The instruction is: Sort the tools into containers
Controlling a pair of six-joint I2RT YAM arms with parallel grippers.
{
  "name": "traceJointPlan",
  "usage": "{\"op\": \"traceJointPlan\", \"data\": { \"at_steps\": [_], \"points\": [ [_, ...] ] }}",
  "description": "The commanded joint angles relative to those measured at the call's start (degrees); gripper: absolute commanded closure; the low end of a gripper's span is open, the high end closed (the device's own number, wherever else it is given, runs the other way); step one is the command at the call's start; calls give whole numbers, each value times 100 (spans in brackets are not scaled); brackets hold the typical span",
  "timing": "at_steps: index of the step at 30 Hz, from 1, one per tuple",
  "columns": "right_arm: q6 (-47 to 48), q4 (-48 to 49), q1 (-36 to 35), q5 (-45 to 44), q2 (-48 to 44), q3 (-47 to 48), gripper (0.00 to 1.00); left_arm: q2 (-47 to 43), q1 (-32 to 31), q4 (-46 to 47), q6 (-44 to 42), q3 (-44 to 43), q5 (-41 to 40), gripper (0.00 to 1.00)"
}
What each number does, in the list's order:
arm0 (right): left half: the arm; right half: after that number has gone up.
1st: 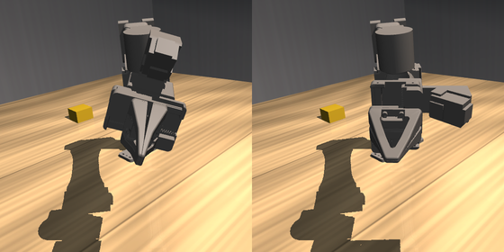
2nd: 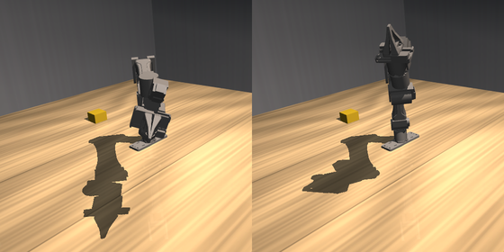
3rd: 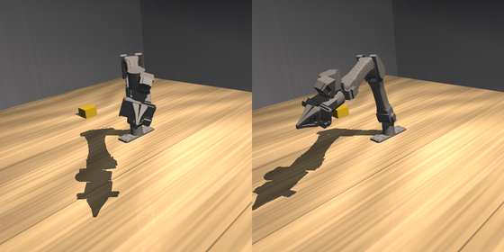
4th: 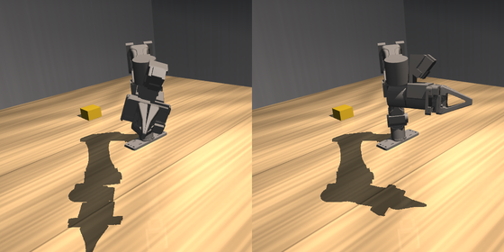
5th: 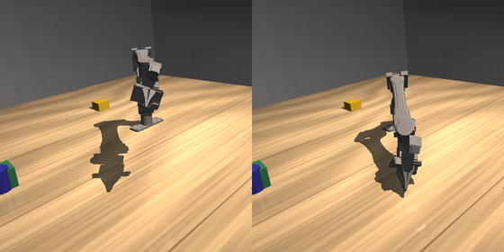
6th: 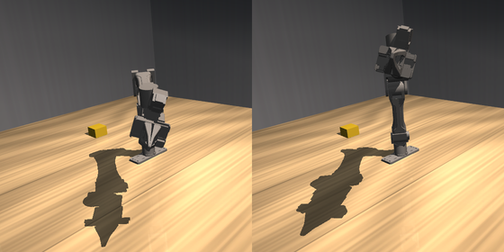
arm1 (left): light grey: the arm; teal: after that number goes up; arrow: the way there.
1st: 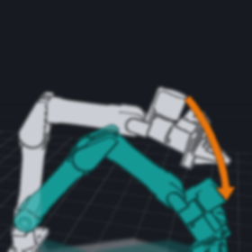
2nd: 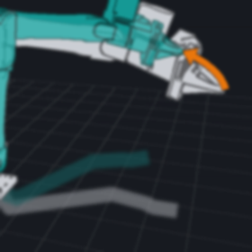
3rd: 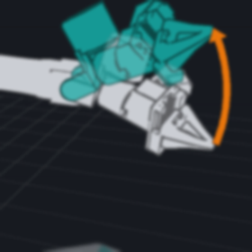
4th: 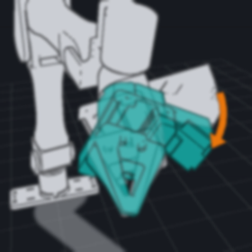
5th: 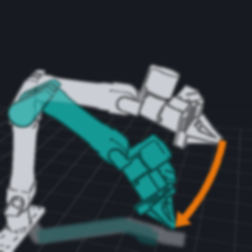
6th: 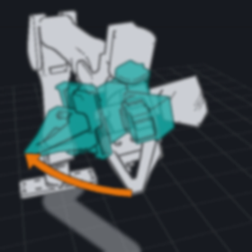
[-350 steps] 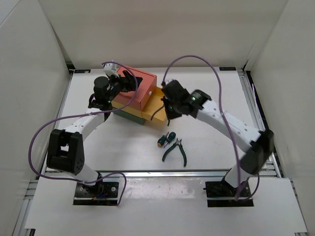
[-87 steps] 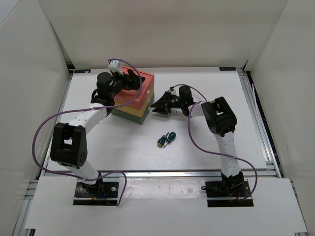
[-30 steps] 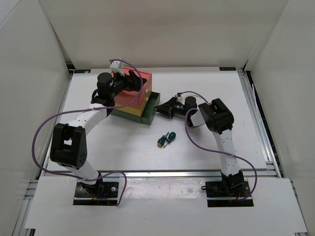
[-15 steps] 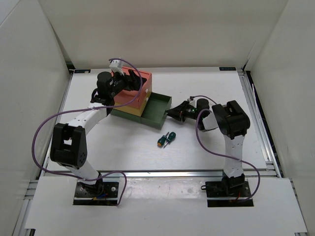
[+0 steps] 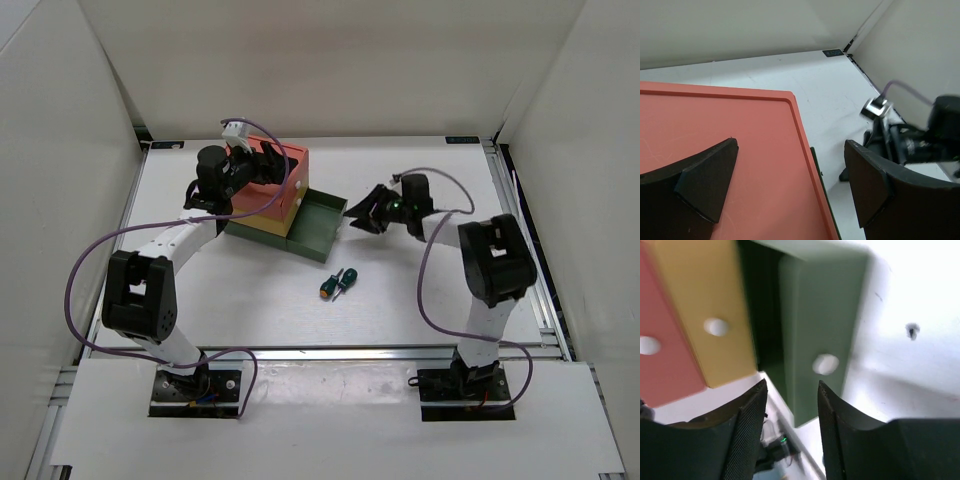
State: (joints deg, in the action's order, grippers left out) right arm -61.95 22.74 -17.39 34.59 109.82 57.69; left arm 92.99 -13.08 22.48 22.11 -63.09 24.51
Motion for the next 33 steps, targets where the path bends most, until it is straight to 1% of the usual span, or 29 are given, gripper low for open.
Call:
{"op": "traceJointPlan", "data": {
  "at_steps": [1,2,3,5,8,9,11,15,24,29,33],
  "points": [
    [1833,-2761,-89,-988,-619,918,51,422,113,-1791,338,455,-201,1],
    [2114,-3671,-176,-1398,-715,1189,49,430,122,-1747,382,455,-201,1],
    [2343,-4098,-334,-1594,-751,1279,46,404,122,-1721,391,482,-201,1],
    [2889,-4836,-440,-1701,-787,1280,41,404,121,-1633,434,517,-201,1],
    [3241,-5611,-511,-1780,-752,1262,38,404,122,-1528,487,578,-210,1],
    [3277,-5753,-511,-1911,-752,1271,37,387,122,-1501,487,596,-167,1],
    [3347,-6069,-512,-1903,-734,1262,36,369,122,-1440,531,684,-166,1],
    [3453,-6282,-704,-1929,-646,1218,36,334,113,-1352,584,789,-210,1],
    [3699,-6949,-1249,-1965,74,1727,36,211,122,-1299,593,992,-201,1],
    [3700,-6950,-1355,-2026,40,1772,35,176,113,-1316,610,1053,-201,1],
    [3647,-6775,-1320,-2167,-311,1649,35,158,113,-1316,628,1053,-201,1]
  ]
}}
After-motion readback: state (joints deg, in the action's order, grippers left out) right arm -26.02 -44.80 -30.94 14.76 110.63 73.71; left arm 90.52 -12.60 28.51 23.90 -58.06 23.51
